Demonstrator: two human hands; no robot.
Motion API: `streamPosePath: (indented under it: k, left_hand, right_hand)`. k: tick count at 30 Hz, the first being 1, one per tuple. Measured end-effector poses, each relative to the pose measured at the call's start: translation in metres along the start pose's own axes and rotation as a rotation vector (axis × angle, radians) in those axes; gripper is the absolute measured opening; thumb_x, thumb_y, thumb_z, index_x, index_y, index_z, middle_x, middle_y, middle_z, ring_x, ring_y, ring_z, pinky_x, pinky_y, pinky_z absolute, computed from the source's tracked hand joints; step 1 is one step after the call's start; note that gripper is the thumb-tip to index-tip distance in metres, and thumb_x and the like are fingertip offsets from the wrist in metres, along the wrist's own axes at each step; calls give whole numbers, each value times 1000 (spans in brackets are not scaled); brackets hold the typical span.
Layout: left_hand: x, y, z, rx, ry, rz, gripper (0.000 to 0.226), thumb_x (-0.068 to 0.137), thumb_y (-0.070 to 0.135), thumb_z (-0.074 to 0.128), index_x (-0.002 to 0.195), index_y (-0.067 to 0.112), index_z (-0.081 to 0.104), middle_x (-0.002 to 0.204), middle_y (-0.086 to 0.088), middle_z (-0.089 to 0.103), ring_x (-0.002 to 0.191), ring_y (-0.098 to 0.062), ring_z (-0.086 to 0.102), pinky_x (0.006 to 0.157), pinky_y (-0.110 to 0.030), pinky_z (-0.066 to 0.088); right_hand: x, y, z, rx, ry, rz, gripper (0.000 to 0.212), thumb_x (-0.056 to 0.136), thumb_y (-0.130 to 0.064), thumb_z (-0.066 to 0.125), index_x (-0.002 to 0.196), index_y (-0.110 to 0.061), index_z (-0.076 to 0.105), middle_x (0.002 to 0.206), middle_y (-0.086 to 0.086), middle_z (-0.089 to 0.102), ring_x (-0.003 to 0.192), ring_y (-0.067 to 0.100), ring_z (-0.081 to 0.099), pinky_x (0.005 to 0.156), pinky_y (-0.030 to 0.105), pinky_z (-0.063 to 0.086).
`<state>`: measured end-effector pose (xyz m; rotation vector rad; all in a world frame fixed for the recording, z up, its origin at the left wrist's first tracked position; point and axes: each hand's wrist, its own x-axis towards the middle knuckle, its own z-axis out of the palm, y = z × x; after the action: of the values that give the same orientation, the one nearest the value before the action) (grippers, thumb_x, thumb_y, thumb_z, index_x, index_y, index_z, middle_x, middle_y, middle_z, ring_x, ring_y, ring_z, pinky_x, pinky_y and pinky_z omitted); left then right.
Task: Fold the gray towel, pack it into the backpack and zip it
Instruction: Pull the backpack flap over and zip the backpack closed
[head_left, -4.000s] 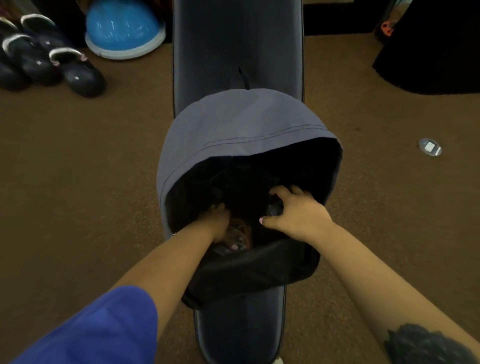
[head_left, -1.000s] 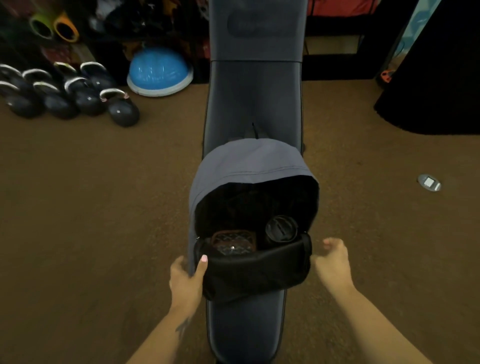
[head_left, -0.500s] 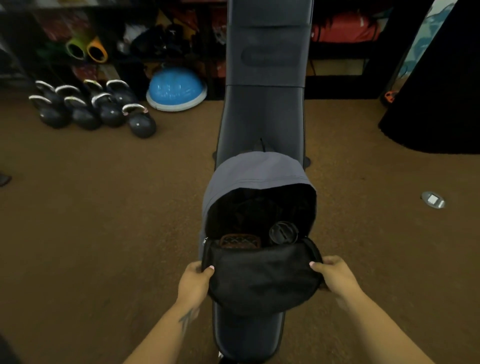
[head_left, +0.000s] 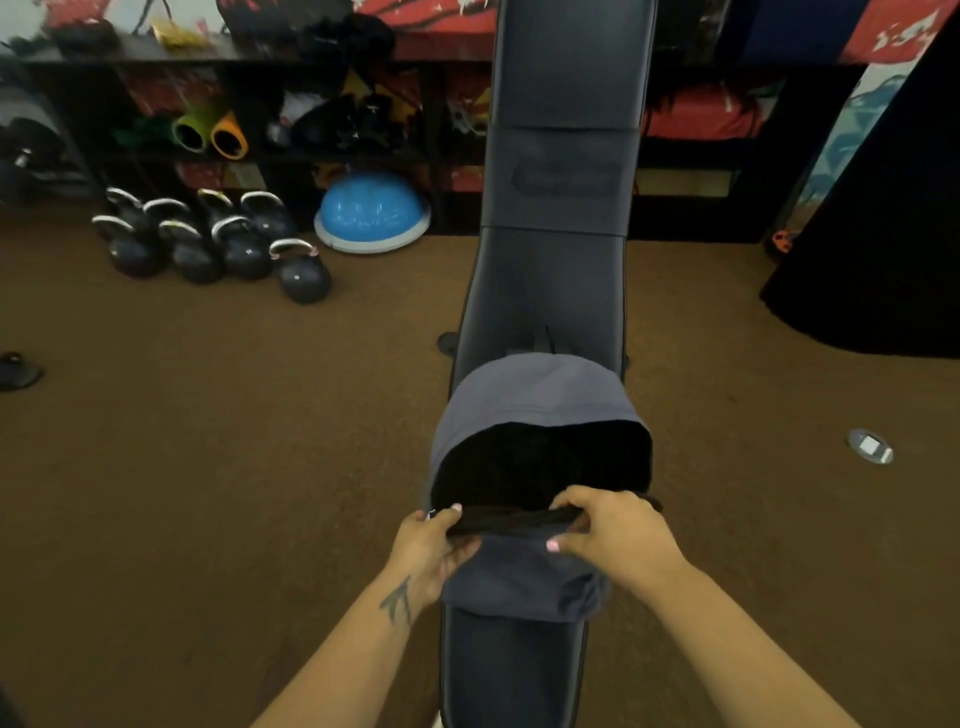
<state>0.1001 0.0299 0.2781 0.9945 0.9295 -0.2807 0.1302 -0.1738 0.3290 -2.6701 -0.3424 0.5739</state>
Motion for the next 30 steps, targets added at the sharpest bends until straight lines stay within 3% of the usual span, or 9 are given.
streamPosePath:
  k: [3, 6, 10, 13, 16, 23, 28, 30]
  left_hand:
    - [16, 1, -18, 80, 53, -42, 42, 95, 51, 37, 122, 21, 44, 98, -8, 63, 77, -22, 63, 53, -31, 49]
    - [41, 1, -33, 159, 193, -83, 36, 98, 40, 39, 118, 14, 51, 89, -3, 55, 73, -19, 54, 56, -30, 45]
    - [72, 0, -40, 275, 174, -163, 28, 97, 19, 44, 121, 8, 54, 83, -4, 54, 72, -18, 52, 58, -32, 45]
    - [84, -3, -35, 358, 177, -188, 20, 97, 19, 46, 105, 6, 58, 82, -7, 58, 73, -21, 54, 62, -34, 46]
    - [98, -9, -34, 371, 178, -202, 23, 97, 22, 45, 106, 5, 58, 89, -10, 59, 75, -24, 54, 70, -37, 45]
    - [116, -17, -33, 317, 154, -191, 17, 97, 15, 46, 88, 7, 58, 77, -8, 55, 66, -19, 50, 56, -30, 39]
    - [120, -20, -33, 271, 156, -182, 14, 98, 10, 42, 106, 11, 53, 94, -7, 59, 71, -17, 54, 61, -29, 42]
    - [119, -21, -28, 244, 134, -176, 13, 98, 8, 42, 104, 12, 52, 93, -5, 58, 71, -16, 53, 62, -29, 43]
  right_hand:
    - [13, -3, -2, 88, 123, 38, 21, 83, -48, 62, 92, -31, 68, 82, -8, 70, 79, 12, 64, 68, 30, 52]
    - [25, -2, -6, 138, 130, 94, 17, 86, -46, 60, 76, -32, 63, 69, -8, 66, 65, 9, 61, 59, 29, 50]
    - [41, 2, -7, 169, 149, 127, 25, 84, -47, 61, 62, -40, 52, 64, -11, 65, 64, 9, 63, 60, 29, 51]
    - [50, 4, -10, 198, 152, 159, 25, 83, -47, 63, 61, -38, 54, 62, -12, 65, 64, 8, 63, 60, 29, 52]
    - [53, 3, -14, 225, 151, 165, 21, 84, -44, 63, 65, -37, 57, 65, -13, 67, 65, 5, 64, 63, 29, 53]
    - [51, 3, -17, 235, 129, 159, 21, 85, -42, 63, 66, -34, 58, 66, -9, 67, 65, 7, 63, 59, 25, 49]
    - [49, 5, -15, 249, 122, 162, 19, 86, -42, 62, 68, -37, 57, 68, -8, 67, 67, 7, 63, 61, 25, 49]
    - [49, 5, -15, 244, 127, 160, 22, 85, -43, 62, 66, -36, 56, 68, -7, 67, 67, 8, 62, 62, 27, 49]
